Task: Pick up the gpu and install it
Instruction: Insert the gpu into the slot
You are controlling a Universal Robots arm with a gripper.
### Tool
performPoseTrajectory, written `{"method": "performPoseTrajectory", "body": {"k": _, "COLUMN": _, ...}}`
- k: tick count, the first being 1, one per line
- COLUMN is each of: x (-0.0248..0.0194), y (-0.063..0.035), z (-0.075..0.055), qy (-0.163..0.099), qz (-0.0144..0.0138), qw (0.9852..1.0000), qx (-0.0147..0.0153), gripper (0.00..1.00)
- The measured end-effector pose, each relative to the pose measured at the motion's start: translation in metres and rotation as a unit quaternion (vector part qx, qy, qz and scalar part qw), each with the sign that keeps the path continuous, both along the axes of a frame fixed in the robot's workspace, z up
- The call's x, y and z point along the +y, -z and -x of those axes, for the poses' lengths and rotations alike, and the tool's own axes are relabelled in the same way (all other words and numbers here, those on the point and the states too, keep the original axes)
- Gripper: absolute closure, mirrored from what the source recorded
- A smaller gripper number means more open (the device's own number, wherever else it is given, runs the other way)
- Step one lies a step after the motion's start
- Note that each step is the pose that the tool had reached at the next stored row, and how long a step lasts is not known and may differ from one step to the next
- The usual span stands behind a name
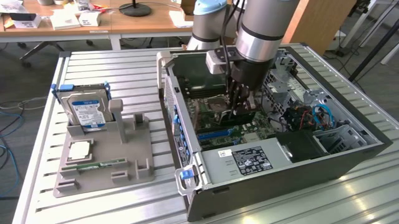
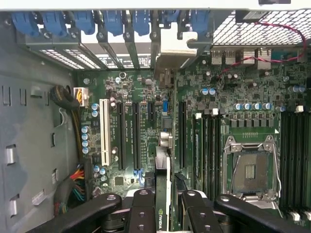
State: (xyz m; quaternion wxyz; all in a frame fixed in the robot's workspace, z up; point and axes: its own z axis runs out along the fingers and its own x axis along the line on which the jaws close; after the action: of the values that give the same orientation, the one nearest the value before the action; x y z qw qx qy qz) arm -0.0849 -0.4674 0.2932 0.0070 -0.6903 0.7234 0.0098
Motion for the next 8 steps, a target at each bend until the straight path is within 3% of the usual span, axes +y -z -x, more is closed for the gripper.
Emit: {"method": "performPoseTrajectory", "body": {"k": 8, "x": 0.0, "y": 0.0004, "z": 0.0017, "qy": 0.0, "qz": 0.0001, "qw": 1.0, "qx": 0.0, "gripper": 0.74}}
